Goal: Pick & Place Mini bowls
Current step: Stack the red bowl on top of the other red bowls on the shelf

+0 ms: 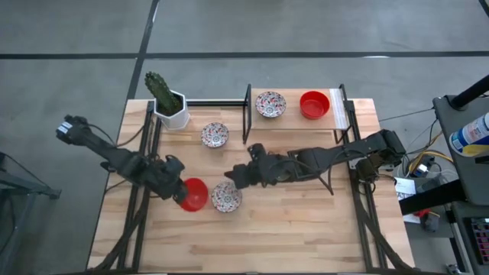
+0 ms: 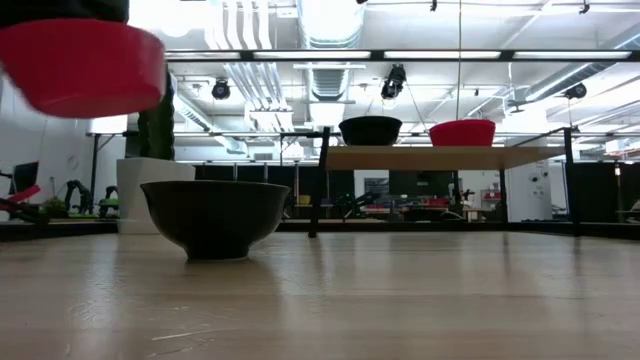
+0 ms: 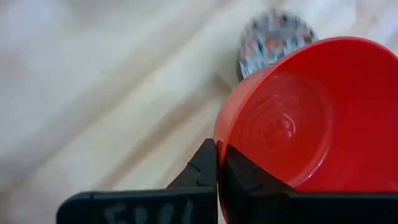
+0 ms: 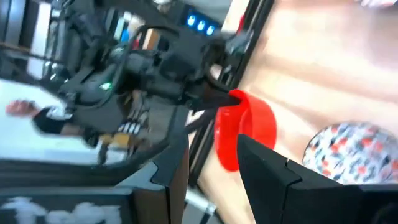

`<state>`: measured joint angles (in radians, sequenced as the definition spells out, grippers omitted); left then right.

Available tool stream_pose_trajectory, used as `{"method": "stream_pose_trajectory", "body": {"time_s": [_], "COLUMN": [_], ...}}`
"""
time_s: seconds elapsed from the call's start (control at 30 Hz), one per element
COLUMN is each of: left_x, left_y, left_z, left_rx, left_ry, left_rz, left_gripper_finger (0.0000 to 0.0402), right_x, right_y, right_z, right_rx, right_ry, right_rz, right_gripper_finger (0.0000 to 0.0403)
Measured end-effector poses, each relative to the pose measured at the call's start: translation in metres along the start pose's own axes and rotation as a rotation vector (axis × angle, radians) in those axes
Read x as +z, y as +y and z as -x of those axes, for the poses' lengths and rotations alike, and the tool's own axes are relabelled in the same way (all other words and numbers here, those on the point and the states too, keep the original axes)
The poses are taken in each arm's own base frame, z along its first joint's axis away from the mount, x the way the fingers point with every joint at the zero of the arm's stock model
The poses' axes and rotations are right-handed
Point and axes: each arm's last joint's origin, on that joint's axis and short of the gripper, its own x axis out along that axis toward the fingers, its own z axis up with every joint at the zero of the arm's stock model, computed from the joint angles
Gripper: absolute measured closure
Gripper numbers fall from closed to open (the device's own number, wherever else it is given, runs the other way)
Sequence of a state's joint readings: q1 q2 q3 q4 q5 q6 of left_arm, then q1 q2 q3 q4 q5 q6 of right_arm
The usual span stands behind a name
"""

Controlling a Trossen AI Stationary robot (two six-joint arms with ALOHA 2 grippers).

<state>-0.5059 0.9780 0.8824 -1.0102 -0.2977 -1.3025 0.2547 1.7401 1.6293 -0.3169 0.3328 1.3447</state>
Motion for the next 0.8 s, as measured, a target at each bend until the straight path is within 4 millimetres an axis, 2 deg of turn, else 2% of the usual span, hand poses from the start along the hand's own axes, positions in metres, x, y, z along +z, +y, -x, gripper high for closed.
{"method": "stream_pose_trajectory", "body": {"time_s": [0.17, 0.37, 0.47, 0.57, 0.7, 0.8], "left_x": [0.018, 0.042, 0.055, 0.069, 0.082, 0.087], "left_y": [-0.004, -0.011, -0.013, -0.016, -0.020, -0.023], "left_z": [0.015, 0.027, 0.031, 0.033, 0.039, 0.044], "left_rx": [-0.010, 0.013, 0.072, 0.149, 0.279, 0.340], "left_ry": [-0.060, -0.139, -0.238, -0.341, -0.489, -0.564], "left_rz": [0.016, -0.015, -0.025, -0.054, -0.158, -0.210], "left_gripper_finger": [0.0401, 0.0401, 0.0401, 0.0401, 0.0401, 0.0401], "right_x": [0.007, 0.003, 0.004, 0.003, 0.010, 0.018], "right_y": [0.003, 0.004, 0.007, 0.003, 0.006, 0.016], "right_z": [0.003, -0.009, -0.013, -0.020, -0.014, -0.010], "right_rx": [-0.066, -0.085, -0.097, -0.200, -0.359, -0.390], "right_ry": [-0.023, -0.011, -0.020, -0.051, -0.141, -0.222], "right_rz": [0.102, 0.168, 0.162, 0.161, 0.221, 0.319], "right_gripper_finger": [0.0271, 0.0271, 0.0271, 0.0271, 0.0271, 0.0271]}}
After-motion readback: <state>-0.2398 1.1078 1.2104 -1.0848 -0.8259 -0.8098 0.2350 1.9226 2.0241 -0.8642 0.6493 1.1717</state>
